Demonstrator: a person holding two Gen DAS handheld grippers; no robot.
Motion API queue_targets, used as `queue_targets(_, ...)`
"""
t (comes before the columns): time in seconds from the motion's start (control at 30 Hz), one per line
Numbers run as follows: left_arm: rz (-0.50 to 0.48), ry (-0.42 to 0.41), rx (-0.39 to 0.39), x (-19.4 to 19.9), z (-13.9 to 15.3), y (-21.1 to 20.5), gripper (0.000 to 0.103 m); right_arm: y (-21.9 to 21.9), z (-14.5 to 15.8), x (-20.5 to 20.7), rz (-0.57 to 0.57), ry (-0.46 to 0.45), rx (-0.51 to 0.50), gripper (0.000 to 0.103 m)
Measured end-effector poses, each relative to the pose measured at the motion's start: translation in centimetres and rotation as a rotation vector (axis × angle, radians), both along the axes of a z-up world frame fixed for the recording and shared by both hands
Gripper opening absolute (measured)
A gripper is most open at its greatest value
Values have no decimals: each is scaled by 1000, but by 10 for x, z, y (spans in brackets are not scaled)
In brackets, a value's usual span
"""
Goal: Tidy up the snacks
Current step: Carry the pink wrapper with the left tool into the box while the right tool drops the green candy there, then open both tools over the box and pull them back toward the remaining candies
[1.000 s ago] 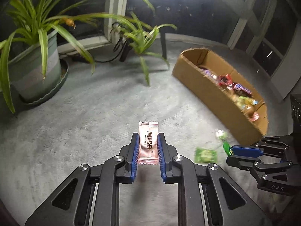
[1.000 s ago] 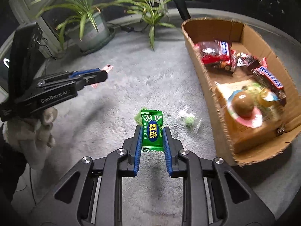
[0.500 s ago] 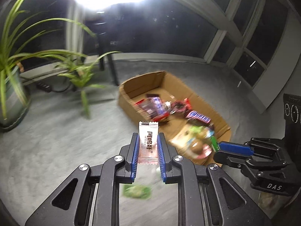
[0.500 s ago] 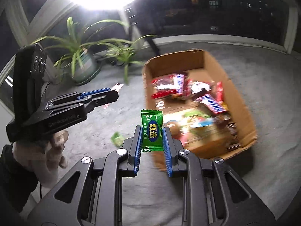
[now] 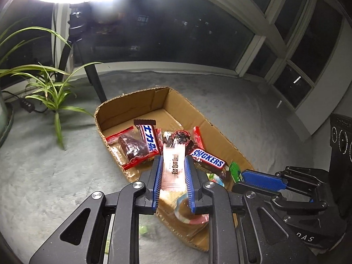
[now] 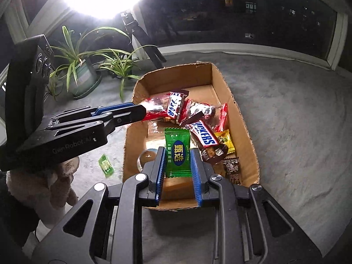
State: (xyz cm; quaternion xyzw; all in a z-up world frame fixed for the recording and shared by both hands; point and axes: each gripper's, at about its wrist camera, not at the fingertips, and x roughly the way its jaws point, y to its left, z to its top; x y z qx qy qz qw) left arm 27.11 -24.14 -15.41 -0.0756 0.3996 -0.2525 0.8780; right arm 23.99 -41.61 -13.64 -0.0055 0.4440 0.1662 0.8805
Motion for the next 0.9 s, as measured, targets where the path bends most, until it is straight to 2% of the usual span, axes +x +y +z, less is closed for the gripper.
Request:
queue_targets(0.1,16,7,2,1,0,-2,19,-3,0,1,5,3,0,27)
queue_targets(0.17,31,2,7,-1,2,-1,19,-5,1,0,6,-3,-4,34)
queue_targets(0.23,39,-3,9,-4,7,1,19,-7,4,-1,7,-14,-2,46)
queue_targets(0.57,113,-51,20,-46,38,28,19,4,21,-10,60,-30,55,48)
queue_targets(0.87,232,-89,39,-91,62,67,19,48,37,-22,180,-44,61,49)
queue_targets(0.9,251,-92,37,-98,64,74,19,55,38,-24,200,-47,59,52)
